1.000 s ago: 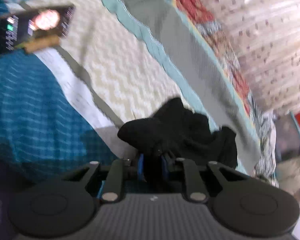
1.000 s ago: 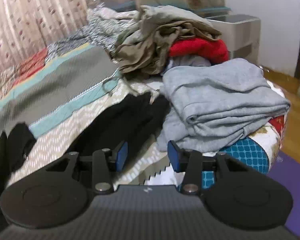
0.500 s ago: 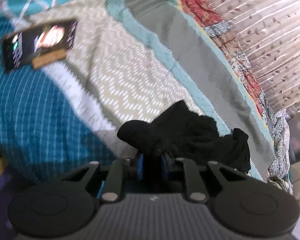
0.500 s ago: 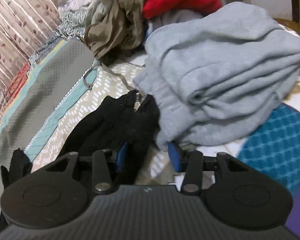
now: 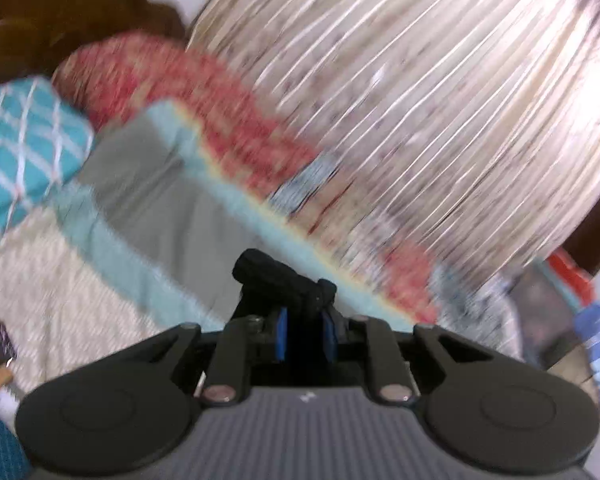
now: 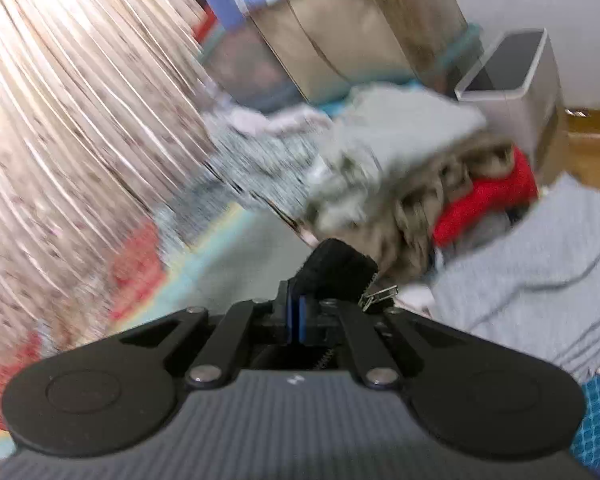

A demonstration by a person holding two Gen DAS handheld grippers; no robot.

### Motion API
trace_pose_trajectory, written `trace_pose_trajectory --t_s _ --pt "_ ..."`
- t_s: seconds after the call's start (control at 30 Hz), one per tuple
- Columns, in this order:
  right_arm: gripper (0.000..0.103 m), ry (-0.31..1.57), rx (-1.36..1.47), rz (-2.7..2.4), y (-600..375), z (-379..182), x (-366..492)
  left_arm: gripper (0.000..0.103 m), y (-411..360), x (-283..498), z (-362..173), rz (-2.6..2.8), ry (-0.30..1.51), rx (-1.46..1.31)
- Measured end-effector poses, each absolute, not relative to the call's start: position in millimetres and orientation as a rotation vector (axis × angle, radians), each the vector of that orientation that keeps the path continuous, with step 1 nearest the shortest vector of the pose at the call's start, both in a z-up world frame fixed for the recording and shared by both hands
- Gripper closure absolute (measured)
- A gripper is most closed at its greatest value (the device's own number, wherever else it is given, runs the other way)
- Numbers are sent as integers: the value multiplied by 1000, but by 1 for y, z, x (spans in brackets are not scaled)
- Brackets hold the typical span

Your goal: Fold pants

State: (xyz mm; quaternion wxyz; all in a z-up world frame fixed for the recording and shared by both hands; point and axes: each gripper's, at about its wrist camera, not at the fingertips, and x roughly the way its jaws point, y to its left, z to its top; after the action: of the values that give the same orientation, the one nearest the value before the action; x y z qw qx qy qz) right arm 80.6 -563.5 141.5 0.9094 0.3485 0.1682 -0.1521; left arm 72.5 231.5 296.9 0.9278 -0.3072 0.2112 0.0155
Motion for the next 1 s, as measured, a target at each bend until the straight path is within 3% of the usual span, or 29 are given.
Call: trace_pose_trajectory --t_s 0.07,0.17,0.3,0.43,0.5,0.53,0.57,0.73,0.9,1.0 --pt "97 311 729 -287 -567 141 55 86 234 47 284 30 429 -605" --pt "97 334 738 -296 -570 114 20 86 239 19 229 70 562 -577" --pt "97 473 772 -389 -573 45 -22 86 249 -12 106 179 863 -650" --pt "95 661 804 -537 -575 -18 -43 84 249 -39 23 254 1049 -753" --pt "85 685 771 -575 -569 -25 -50 81 249 -53 18 237 1030 -779" --pt "68 678 763 -586 -567 -22 -53 73 252 -59 22 222 1015 -788" --pt "61 675 739 -609 -564 -17 -54 61 256 -65 28 221 992 -792" --pt "59 595 581 -700 -557 7 -60 60 286 -94 66 282 842 -757" --pt "59 485 558 -627 -551 24 -53 56 310 -51 94 326 777 -720" --pt "59 504 539 -450 -530 35 -19 42 302 1 102 293 762 -630"
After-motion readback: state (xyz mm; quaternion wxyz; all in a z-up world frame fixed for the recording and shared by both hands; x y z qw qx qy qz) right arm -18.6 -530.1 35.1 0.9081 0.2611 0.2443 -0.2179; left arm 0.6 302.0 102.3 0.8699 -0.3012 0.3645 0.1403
